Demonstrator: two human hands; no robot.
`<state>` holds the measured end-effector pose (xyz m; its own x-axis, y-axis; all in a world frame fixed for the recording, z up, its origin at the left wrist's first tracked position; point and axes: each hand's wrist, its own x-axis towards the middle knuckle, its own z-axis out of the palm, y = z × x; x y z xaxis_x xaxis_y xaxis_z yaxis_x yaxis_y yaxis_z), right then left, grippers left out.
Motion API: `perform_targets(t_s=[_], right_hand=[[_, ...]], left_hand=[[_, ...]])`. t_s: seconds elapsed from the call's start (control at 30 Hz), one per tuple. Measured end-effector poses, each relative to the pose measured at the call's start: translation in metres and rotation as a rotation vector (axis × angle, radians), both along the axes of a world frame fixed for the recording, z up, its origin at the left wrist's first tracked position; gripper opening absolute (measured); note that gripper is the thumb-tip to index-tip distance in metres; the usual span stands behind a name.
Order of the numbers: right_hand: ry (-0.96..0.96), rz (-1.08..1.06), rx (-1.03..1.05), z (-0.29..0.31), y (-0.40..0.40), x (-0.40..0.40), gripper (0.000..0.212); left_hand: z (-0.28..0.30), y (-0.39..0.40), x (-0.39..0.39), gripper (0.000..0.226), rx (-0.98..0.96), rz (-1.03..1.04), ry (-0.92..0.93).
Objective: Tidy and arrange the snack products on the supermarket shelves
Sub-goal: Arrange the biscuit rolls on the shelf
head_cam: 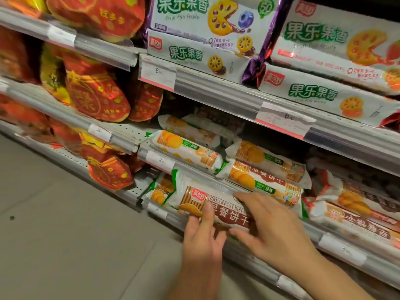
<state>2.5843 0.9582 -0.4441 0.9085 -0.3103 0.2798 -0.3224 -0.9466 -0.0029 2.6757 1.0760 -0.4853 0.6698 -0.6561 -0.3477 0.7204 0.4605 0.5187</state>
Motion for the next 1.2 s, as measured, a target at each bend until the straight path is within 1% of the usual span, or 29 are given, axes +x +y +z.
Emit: perform_targets(t_s=[0.07,0.1,0.2,0.23,0.3,0.37,0.43,0.5,0.57,0.67,0.73,0.8,0.87,0.93,1.0,1.07,1.13,1.2], right_hand=[[-0.034,-0.026,-0.058,0.011,-0.01,0.001,0.067],[-0.055,-0.045,-0.078,0.018,-0.015,0.002,0.066],[-0.079,-0.117,-0.096,0.034,-0.026,0.007,0.067],[-0.071,-0.128,-0.108,0.037,-0.027,0.009,0.068],[-0.008,-0.123,-0.148,0.036,-0.026,0.014,0.069],[0.092,-0.065,-0.172,0.033,-0.023,0.02,0.071],[0.2,-0.005,-0.06,0.037,-0.022,0.03,0.074],[0.245,0.053,0.063,0.045,-0.024,0.045,0.073],[0.177,0.114,0.128,0.053,-0.029,0.062,0.064],[0.04,0.157,0.133,0.066,-0.033,0.086,0.039],[-0.051,0.129,0.114,0.076,-0.037,0.106,0.022],[-0.081,0.078,0.071,0.08,-0.045,0.136,0.014],[0.053,-0.002,0.011,0.075,-0.059,0.172,0.017],[0.199,-0.073,-0.046,0.064,-0.071,0.208,0.03],[0.281,-0.173,-0.054,0.055,-0.077,0.235,0.036],[0.363,-0.282,-0.024,0.049,-0.08,0.251,0.038],[0.4,-0.321,-0.019,0.047,-0.083,0.259,0.045],[0.379,-0.308,0.013,0.049,-0.088,0.261,0.056]], left_hand=[[0.0,-0.003,0.001,0.051,0.085,-0.034,-0.133],[0.0,-0.005,0.002,0.057,0.129,-0.05,-0.187],[-0.002,-0.01,0.008,0.101,0.195,-0.085,-0.285],[-0.002,-0.012,0.01,0.103,0.168,-0.109,-0.28],[0.0,-0.018,0.012,0.09,0.054,-0.182,-0.219],[-0.002,-0.022,0.014,0.072,-0.003,-0.15,-0.094],[-0.01,-0.022,0.018,0.062,0.027,-0.084,-0.004],[-0.014,-0.017,0.023,0.06,0.043,-0.037,0.012],[-0.014,-0.012,0.028,0.061,0.062,0.005,0.003],[-0.012,-0.004,0.032,0.071,0.052,0.07,0.01],[-0.009,0.002,0.031,0.078,0.042,0.082,0.041],[-0.005,0.009,0.03,0.082,0.045,0.111,0.087],[-0.005,0.015,0.031,0.072,0.044,0.132,0.109],[-0.007,0.023,0.033,0.058,0.032,0.139,0.101],[-0.007,0.032,0.037,0.055,0.015,0.139,0.102],[-0.005,0.041,0.039,0.056,0.014,0.137,0.098],[-0.003,0.047,0.041,0.056,0.014,0.148,0.1],[-0.001,0.05,0.041,0.055,0.011,0.134,0.102]])
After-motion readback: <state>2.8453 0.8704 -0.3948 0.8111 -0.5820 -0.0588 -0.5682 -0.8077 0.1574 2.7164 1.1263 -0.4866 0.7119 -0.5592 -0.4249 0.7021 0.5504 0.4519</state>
